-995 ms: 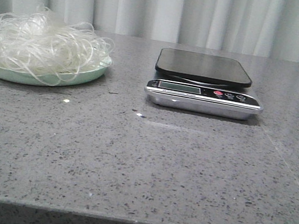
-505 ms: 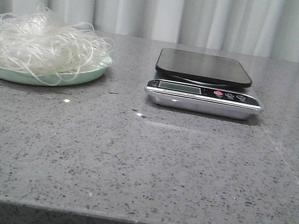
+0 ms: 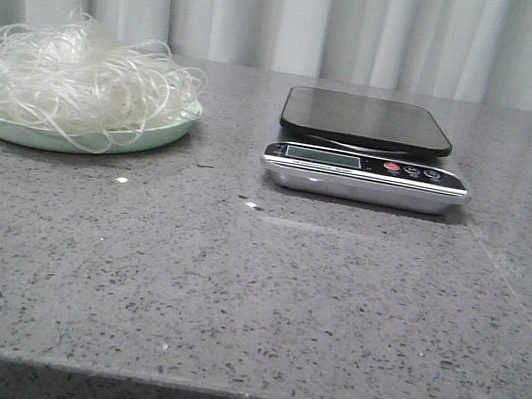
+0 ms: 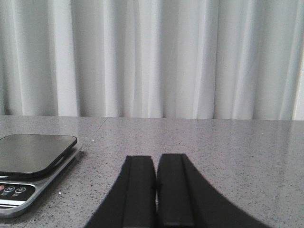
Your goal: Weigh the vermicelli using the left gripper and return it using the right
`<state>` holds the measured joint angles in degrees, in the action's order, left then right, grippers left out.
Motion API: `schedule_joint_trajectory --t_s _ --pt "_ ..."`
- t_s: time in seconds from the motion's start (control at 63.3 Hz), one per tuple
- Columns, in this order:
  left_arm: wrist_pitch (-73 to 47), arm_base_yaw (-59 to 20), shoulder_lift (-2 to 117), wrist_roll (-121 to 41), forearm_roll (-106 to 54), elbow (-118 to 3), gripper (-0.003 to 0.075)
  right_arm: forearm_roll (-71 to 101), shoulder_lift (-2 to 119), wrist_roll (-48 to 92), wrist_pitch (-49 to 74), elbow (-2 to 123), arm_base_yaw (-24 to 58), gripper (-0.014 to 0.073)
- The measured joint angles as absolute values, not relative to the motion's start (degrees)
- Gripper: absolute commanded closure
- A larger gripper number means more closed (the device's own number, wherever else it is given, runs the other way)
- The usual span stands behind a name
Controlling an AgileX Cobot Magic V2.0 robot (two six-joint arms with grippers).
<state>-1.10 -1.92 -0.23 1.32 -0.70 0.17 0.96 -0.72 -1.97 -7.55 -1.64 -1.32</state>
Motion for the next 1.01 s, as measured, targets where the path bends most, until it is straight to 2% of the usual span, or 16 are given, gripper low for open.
schedule_joint_trajectory --t_s 1.011 --pt "-1.1 -1.9 -0.2 1.3 -0.7 0.2 0.0586 1.0 -0.7 -2.6 -7.6 -1.6 -0.6 0.0413"
